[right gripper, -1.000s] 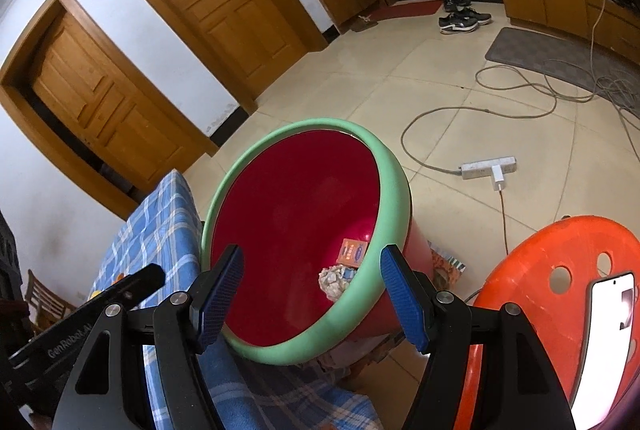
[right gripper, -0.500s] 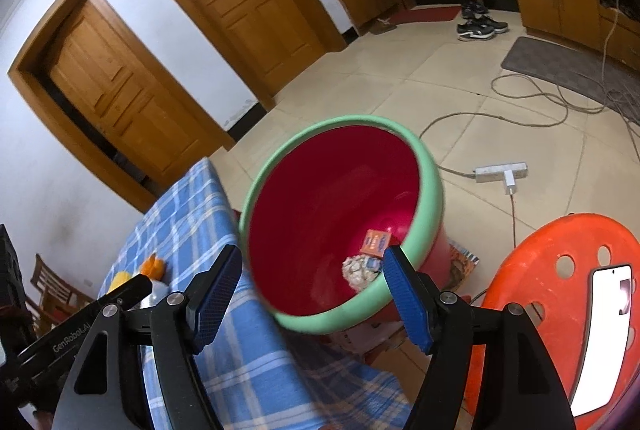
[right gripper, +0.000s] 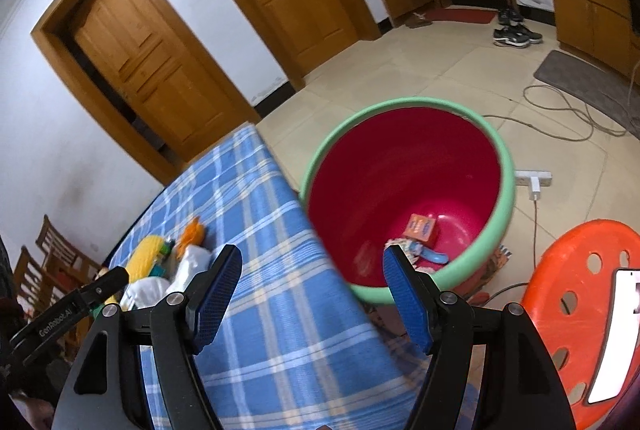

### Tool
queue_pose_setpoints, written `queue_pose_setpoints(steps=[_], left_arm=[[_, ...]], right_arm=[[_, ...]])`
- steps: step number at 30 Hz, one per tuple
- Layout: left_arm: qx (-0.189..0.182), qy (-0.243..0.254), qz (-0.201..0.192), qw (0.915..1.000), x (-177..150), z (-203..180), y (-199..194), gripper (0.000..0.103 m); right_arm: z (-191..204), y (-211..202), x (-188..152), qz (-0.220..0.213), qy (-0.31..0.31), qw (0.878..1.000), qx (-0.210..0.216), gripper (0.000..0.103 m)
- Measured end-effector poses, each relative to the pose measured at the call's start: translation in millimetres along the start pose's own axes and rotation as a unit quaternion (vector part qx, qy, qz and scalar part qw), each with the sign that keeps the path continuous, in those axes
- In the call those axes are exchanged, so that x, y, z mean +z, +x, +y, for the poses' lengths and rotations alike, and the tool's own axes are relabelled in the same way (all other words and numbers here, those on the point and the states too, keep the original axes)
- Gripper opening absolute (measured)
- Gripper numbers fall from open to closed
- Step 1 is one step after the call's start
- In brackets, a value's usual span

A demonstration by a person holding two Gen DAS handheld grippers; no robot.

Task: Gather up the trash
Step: 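Move both open tools back over the table, then grasp the yellow foam fruit net with the left tool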

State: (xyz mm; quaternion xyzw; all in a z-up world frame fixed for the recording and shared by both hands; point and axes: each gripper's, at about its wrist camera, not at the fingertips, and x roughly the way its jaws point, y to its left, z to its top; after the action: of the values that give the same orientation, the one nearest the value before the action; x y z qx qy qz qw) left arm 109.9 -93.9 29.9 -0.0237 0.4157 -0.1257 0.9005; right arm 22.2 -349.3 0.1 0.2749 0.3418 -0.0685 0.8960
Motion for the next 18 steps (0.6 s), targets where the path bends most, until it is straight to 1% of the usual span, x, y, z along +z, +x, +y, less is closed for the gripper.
queue_pose_setpoints(steps=[4,7,11,13,18], left_arm=[[0.014,-0.022,-0.012,0.9996,-4.3,24.6,-5.2,0.066],[0.034,-0.033,-0.007,0.9989,-9.6,41.1,-1.2,0.066],[0.046,-0.061,0.004,0.9970,-22.0,65.5,7.6,0.066],[0.057,-0.080,0.000,0.9952,-28.2,76.2,11.6,0.066],[0.053,-0.104,0.008,0.9931,-37.6,95.0,23.9,0.066]], right_arm=[[19.1,3.1,-6.3,0.009,-0.024,1.000,0.003,0.074],[29.9,4.5,-12.6,0.014,-0.037,0.999,0.007,0.075],[41.9,9.2,-19.9,0.022,-0.049,0.999,0.007,0.075],[48.2,11.9,-23.2,0.026,-0.053,0.998,0.007,0.075],[69.0,22.6,-34.1,0.043,-0.079,0.996,0.015,0.075]])
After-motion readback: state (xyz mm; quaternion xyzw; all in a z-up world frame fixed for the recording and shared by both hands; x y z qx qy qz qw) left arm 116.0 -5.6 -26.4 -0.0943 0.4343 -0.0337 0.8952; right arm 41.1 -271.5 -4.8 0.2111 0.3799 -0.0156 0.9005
